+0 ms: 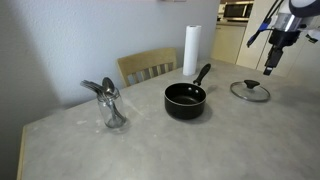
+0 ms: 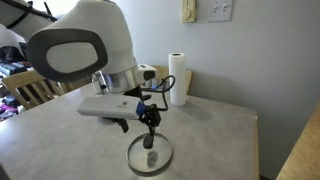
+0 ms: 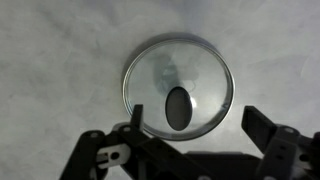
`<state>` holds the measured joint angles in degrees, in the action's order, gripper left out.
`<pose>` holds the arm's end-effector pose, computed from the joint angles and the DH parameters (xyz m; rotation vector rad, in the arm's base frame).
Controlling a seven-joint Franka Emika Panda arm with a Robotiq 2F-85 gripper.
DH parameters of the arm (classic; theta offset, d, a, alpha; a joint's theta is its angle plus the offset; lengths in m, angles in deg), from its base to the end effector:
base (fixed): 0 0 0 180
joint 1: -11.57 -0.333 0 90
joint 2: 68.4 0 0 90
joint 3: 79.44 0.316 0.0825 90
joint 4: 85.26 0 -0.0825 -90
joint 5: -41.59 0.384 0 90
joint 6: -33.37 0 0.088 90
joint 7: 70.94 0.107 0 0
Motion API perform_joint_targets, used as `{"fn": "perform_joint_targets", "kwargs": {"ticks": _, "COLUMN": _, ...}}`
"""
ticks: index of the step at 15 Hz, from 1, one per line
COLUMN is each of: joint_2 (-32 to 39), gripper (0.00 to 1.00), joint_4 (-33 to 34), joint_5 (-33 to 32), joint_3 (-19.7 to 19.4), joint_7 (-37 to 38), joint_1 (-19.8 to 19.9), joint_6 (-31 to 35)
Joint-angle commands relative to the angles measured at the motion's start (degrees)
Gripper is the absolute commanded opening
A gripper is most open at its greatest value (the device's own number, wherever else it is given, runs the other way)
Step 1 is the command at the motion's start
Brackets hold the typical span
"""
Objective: Put the lid on the pot
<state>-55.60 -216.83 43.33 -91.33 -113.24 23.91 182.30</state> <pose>0.4899 -0.2218 0.2617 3.0361 0.4542 0.0848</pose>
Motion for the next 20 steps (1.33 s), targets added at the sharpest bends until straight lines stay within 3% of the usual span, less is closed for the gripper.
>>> {"fn": "perform_joint_targets", "kwargs": {"ticks": 1, "joint_2": 5.33, "gripper": 1.00, "joint_4": 3.55, "joint_5": -3.54, "joint_3": 1.42, "joint_7": 2.91, "joint_1": 0.76, "joint_6": 1.00}}
{"fn": "perform_joint_targets", "kwargs": {"ticks": 4, "joint_2": 9.43, "gripper": 1.00, "joint_4": 6.44, "joint_5": -5.74, "joint_3": 2.13, "joint_7": 5.86, "joint_1": 1.06, "joint_6": 2.13}}
{"fn": "perform_joint_targets", "kwargs": {"ticks": 13, "joint_2": 16.74, "gripper": 1.00, "joint_4": 13.29, "joint_5": 0.32, "joint_3": 8.27, "joint_7": 7.93, "joint_1": 6.23, "joint_6": 0.51}}
{"fn": "perform_joint_targets", "kwargs": {"ticks": 14, "joint_2": 17.08, "gripper": 0.90, "joint_4": 13.68, "joint_5": 0.41, "joint_3": 8.27, "joint_7": 8.72, "joint_1": 6.43, "joint_6": 0.32}}
{"fn": "perform_joint_targets", "kwargs": {"ticks": 15, "joint_2": 17.36, "gripper": 0.74, "joint_4": 14.02, "joint_5": 0.35, "joint_3": 8.25, "joint_7": 9.47, "joint_1": 6.61, "joint_6": 0.28}}
{"fn": "perform_joint_targets", "kwargs": {"ticks": 20, "joint_2": 17.74, "gripper": 0.38, "joint_4": 14.80, "joint_5": -0.55, "joint_3": 8.18, "joint_7": 12.04, "joint_1": 7.15, "joint_6": -0.17}}
